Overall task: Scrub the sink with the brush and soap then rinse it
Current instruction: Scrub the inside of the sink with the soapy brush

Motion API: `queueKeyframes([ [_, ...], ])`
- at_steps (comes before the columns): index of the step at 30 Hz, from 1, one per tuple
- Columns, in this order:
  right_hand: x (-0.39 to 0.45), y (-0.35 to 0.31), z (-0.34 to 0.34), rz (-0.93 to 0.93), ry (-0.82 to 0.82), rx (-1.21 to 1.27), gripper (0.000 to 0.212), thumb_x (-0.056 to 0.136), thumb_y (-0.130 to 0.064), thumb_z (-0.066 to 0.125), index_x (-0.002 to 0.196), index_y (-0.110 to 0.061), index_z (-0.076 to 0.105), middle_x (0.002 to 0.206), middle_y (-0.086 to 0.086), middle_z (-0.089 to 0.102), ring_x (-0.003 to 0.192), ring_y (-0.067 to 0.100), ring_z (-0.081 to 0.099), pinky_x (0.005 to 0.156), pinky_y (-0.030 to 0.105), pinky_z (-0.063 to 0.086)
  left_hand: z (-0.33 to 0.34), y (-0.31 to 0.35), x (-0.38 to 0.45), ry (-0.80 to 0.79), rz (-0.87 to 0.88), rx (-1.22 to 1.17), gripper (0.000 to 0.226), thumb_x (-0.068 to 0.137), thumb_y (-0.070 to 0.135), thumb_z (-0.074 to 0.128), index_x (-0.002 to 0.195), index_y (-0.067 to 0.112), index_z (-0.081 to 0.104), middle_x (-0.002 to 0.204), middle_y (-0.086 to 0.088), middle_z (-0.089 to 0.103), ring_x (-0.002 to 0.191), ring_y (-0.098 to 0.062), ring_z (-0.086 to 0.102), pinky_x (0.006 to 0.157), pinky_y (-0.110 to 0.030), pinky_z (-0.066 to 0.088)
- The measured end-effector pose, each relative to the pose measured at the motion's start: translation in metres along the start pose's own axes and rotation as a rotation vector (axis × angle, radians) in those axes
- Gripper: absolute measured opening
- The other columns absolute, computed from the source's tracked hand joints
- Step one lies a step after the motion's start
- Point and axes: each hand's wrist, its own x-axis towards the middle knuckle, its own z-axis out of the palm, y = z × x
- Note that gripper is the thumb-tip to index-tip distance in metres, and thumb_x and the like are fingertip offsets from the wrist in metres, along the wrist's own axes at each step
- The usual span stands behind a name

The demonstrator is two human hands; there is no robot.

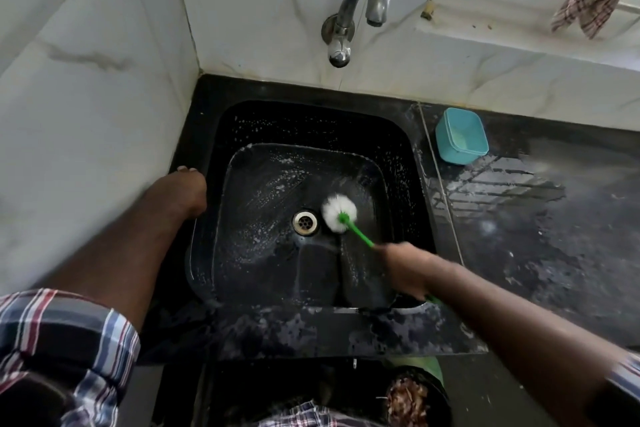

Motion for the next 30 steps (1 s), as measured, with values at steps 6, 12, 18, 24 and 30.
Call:
queueKeyframes([
  [6,-0.042,0.018,0.003,0.017,-0.075,0.141,0.059,0.095,-0.005,0.04,0.146,-0.034,0.039,0.101,0.002,0.068,0.061,0.006,0.058,0.051,0.011,0.047,0.003,0.001,0.004,-0.005,-0.012,-0.009,0.064,0.09,0.008,0.054,0.149,-0.002,0.029,0.157,-0.021,0.024,0.136,-0.037,0.043,0.107,-0.045,0.039],
  [12,0.076,-0.008,-0.051,0.088,0.168,0.248,0.061,0.086,0.004,0.055,0.144,-0.008,0.041,0.122,0.015,0.065,0.107,0.032,0.066,0.086,0.037,0.056,0.003,0.002,0.005,-0.005,-0.016,-0.011,0.066,0.092,0.008,0.052,0.15,-0.003,0.024,0.16,-0.022,0.017,0.137,-0.038,0.041,0.109,-0.045,0.038],
  [18,-0.001,0.004,0.02,-0.02,0.006,0.29,0.069,0.093,-0.009,0.043,0.151,-0.041,0.024,0.103,0.005,0.068,0.079,0.019,0.064,0.071,0.026,0.054,0.009,-0.009,0.011,0.007,0.014,-0.027,0.066,0.088,0.009,0.054,0.149,0.004,0.03,0.158,-0.019,0.024,0.133,-0.037,0.046,0.107,-0.045,0.042],
  [24,0.056,0.032,-0.002,0.294,0.258,0.569,0.049,0.097,-0.018,0.04,0.145,-0.022,0.041,0.12,0.019,0.064,0.106,0.037,0.063,0.082,0.033,0.049,0.009,-0.01,0.011,0.033,0.024,-0.03,0.063,0.085,0.011,0.053,0.145,0.007,0.037,0.154,-0.019,0.033,0.128,-0.037,0.051,0.102,-0.046,0.047],
  [30,0.061,-0.032,0.003,-0.023,0.144,0.44,0.061,0.095,-0.016,0.042,0.153,-0.028,0.026,0.114,0.018,0.067,0.101,0.036,0.066,0.082,0.035,0.051,0.013,-0.013,0.016,0.024,0.025,-0.022,0.067,0.087,0.014,0.053,0.149,0.007,0.03,0.159,-0.019,0.024,0.129,-0.037,0.05,0.102,-0.046,0.046],
])
